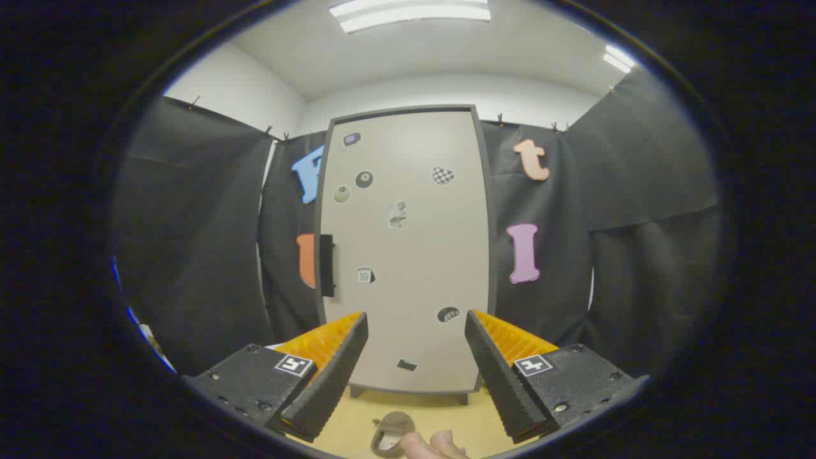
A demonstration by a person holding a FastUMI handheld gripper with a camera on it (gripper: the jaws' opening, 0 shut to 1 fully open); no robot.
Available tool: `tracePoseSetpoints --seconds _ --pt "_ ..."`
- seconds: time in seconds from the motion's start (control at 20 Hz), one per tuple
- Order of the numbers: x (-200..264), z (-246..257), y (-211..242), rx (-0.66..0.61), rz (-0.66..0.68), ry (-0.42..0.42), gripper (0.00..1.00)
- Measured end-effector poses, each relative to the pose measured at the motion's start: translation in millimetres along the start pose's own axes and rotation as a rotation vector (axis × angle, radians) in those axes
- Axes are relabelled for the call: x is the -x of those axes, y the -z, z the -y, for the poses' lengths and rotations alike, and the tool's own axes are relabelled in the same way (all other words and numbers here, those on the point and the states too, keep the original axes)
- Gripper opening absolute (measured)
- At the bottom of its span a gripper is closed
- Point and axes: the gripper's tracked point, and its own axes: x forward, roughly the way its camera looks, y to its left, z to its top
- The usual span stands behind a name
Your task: Open the shoe cabinet door, grab the shoes and put them into the shoe cabinet, then close the shoe cabinet door.
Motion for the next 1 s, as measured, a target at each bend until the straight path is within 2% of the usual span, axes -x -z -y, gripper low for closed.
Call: tracePoseSetpoints --seconds 0.1,0.25,0.6,1.0 --pt "14.9 0.6 -9.3 -0.012 -0.015 0.018 1.0" --pt "33.5 8.7 -33.4 0.01 0.042 0.098 0.99" --pt "53.3 1.6 -65.8 -0.003 0.085 0.118 1.0" --pt "66.7 -26.4 -62.7 0.011 0.082 0.09 0.99"
